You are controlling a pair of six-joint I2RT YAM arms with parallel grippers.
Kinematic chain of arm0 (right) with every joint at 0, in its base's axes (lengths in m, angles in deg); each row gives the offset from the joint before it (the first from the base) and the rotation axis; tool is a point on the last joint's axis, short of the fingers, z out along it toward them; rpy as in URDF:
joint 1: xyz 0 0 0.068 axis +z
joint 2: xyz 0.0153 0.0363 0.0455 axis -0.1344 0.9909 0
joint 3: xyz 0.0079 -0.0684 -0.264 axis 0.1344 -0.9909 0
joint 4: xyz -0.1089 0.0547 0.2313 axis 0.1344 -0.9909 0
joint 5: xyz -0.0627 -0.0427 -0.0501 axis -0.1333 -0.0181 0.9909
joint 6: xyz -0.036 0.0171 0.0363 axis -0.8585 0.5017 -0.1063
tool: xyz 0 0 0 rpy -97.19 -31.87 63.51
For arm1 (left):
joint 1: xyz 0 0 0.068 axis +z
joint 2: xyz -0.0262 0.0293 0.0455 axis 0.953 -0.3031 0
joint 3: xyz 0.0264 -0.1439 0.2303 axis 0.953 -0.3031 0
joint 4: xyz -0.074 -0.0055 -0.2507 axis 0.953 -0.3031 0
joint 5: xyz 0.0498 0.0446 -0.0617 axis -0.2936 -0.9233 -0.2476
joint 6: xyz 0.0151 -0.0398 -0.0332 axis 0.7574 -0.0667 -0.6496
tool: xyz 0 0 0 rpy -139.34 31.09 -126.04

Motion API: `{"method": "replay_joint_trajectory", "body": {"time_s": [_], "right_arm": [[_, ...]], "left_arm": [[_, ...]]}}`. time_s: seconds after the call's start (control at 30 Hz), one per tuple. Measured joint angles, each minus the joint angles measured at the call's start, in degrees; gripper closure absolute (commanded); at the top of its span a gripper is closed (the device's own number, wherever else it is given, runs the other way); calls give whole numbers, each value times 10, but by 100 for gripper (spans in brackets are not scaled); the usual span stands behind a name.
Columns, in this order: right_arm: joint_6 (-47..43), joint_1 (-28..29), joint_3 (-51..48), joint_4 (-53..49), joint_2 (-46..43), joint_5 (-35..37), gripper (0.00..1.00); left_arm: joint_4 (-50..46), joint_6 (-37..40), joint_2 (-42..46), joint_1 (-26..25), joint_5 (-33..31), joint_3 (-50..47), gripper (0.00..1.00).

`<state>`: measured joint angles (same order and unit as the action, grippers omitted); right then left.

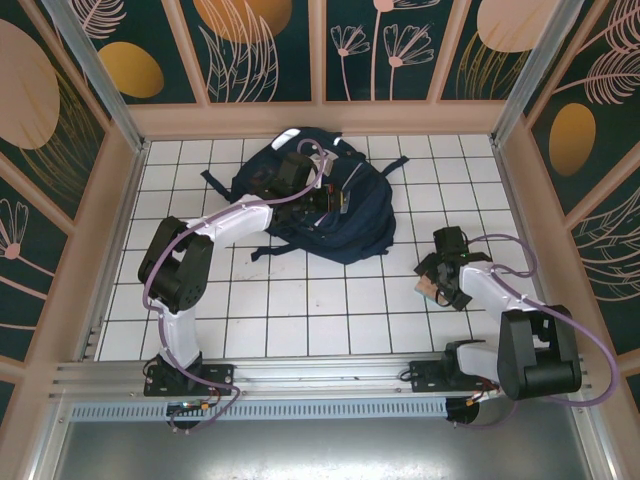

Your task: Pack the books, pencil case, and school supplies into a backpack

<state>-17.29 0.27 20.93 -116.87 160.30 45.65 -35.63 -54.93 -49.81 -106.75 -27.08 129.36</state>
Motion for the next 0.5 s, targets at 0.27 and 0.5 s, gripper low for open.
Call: {"method": "replay_joint_trajectory", "body": {"time_s": [0.27, 0.5], "right_arm": [[3, 4, -5, 8, -3, 1, 2], [16, 28, -5, 12, -29, -20, 2]], "left_arm": [[0, -5, 0, 0, 0, 0, 100], [2, -5, 0, 0, 0, -2, 100]]}}
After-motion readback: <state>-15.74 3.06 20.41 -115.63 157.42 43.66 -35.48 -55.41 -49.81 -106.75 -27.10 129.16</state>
